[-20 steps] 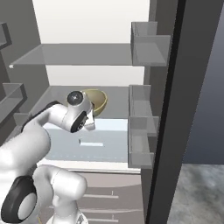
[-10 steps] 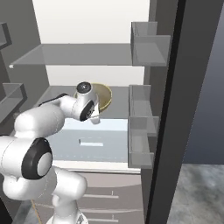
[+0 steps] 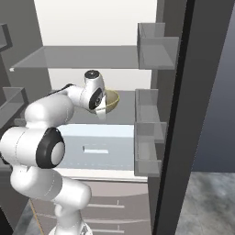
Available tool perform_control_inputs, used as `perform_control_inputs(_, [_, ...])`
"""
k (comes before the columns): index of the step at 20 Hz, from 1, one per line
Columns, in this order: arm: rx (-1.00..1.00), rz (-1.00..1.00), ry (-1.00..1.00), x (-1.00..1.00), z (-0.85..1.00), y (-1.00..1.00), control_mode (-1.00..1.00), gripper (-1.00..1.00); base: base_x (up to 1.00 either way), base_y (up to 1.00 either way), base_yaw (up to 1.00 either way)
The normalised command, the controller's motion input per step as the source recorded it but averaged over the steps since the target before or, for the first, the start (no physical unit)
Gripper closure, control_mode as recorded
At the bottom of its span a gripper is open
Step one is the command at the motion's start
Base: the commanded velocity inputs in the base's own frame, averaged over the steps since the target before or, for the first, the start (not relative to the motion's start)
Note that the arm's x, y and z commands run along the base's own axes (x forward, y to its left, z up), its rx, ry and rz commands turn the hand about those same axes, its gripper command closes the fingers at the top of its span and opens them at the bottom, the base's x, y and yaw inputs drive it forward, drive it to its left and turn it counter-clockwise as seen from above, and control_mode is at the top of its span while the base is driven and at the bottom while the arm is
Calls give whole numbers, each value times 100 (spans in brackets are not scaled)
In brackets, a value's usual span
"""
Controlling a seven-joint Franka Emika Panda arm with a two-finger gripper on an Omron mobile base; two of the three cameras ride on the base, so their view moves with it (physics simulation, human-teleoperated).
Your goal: Place one of the steaks on the plate and the other in the bowl. Then place the bowl in the fridge.
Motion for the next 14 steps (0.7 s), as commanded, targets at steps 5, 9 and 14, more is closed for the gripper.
perform_control_inputs(5, [2, 0, -15, 0, -4, 0, -100, -100, 0, 0, 0])
perform_control_inputs(9, [6, 0, -20, 0, -6, 0, -100, -100, 0, 0, 0])
perform_control_inputs(14, [1, 0, -12, 3, 3, 0, -100, -100, 0, 0, 0])
